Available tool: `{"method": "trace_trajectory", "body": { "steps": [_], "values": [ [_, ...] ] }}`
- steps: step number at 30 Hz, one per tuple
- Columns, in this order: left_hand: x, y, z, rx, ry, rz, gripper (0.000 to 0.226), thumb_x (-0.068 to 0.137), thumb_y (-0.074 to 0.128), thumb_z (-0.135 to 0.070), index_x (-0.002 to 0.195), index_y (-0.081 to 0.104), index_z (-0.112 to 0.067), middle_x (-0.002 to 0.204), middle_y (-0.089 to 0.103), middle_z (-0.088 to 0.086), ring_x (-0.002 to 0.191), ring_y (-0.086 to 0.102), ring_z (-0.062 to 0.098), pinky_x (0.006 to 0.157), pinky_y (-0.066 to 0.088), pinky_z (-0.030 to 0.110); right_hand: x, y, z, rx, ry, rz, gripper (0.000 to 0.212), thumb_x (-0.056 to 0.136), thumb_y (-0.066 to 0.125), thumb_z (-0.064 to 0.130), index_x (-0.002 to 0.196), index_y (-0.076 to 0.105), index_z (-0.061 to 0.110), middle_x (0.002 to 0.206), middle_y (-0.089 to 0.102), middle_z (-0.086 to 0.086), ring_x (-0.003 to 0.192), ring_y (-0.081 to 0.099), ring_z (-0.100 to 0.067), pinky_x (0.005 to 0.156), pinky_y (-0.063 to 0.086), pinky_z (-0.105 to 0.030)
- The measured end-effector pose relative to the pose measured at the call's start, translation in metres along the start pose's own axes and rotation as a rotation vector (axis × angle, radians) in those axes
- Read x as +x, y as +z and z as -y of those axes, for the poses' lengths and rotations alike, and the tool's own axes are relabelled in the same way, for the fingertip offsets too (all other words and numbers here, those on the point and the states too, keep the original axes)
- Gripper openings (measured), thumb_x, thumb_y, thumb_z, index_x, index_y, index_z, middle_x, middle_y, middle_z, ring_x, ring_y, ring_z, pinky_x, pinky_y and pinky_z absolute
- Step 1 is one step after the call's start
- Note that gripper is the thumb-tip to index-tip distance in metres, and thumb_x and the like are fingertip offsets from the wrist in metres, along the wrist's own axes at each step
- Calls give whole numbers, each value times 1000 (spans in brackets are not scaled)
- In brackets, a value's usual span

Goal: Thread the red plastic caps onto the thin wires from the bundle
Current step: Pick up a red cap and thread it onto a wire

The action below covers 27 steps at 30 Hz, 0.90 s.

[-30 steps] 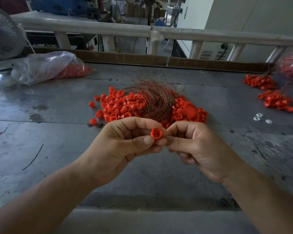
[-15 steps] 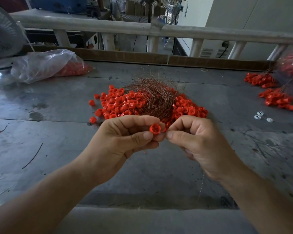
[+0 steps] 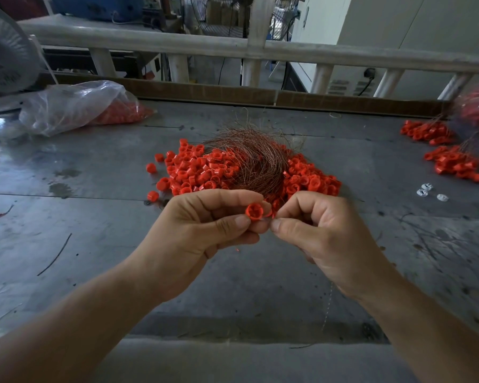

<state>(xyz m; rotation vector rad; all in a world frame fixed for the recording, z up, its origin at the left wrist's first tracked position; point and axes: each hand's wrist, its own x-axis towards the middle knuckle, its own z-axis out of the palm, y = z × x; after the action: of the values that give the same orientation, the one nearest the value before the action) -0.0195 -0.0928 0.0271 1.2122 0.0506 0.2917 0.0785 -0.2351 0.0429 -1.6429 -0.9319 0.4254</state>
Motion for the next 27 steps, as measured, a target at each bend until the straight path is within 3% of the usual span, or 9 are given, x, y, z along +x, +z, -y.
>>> {"method": "trace_trajectory", "body": {
  "steps": [8,10,13,15,17,20,21,23,27],
  "values": [
    [1,-2,1,-130,-29,96,24,65,66,-7,87,74,-11,89,73,9,76,70,13,64,55,21,0,-3,0,197,165,99,19,73,69,7,58,61,15,42,40,7,33,29,0,33,22,-11],
    [1,-2,0,-162,-42,145,22,68,66,-7,88,74,-11,89,73,8,78,70,13,65,55,20,0,-2,0,243,215,149,18,63,77,14,54,62,20,42,39,5,33,28,-2,32,21,-12],
    [0,-2,0,-173,-65,177,20,69,68,-10,88,74,-12,86,73,7,79,70,12,67,55,19,2,-5,1,224,222,228,13,58,70,31,58,63,20,44,48,6,36,38,-3,34,29,-13],
    [0,-1,0,-178,-89,125,21,64,69,-8,85,75,-12,84,73,8,76,70,13,65,55,20,6,-14,-2,138,180,205,23,59,66,39,66,66,17,52,59,3,46,52,-5,43,41,-15],
    [0,0,1,-177,-108,60,22,59,68,-7,80,75,-11,80,73,9,73,70,15,62,55,21,13,-30,-8,13,147,28,24,63,65,40,70,67,17,57,65,2,54,59,-7,52,48,-17],
    [0,3,1,-160,-142,-37,23,54,66,-5,74,76,-10,76,72,10,69,70,15,59,55,21,25,-53,-24,-332,88,-292,13,77,69,26,65,64,24,58,64,2,57,59,-8,61,49,-24],
    [1,4,1,-159,-152,-55,23,53,65,-5,73,75,-9,76,72,11,68,70,16,58,55,21,27,-58,-30,-445,71,-330,15,78,69,22,65,63,26,57,61,5,55,56,-2,59,47,-19],
    [1,5,0,-159,-168,-76,23,51,65,-4,72,75,-8,75,72,12,67,70,17,57,55,21,30,-58,-37,-581,59,-302,12,78,70,16,69,65,24,58,57,15,53,53,9,54,38,-4],
    [-2,4,0,-157,-178,-61,24,51,68,-4,74,75,-7,76,71,13,68,70,17,58,55,22,29,-43,-44,-682,28,-126,9,76,72,15,83,72,20,63,54,19,61,49,17,59,34,0]
  ]
}}
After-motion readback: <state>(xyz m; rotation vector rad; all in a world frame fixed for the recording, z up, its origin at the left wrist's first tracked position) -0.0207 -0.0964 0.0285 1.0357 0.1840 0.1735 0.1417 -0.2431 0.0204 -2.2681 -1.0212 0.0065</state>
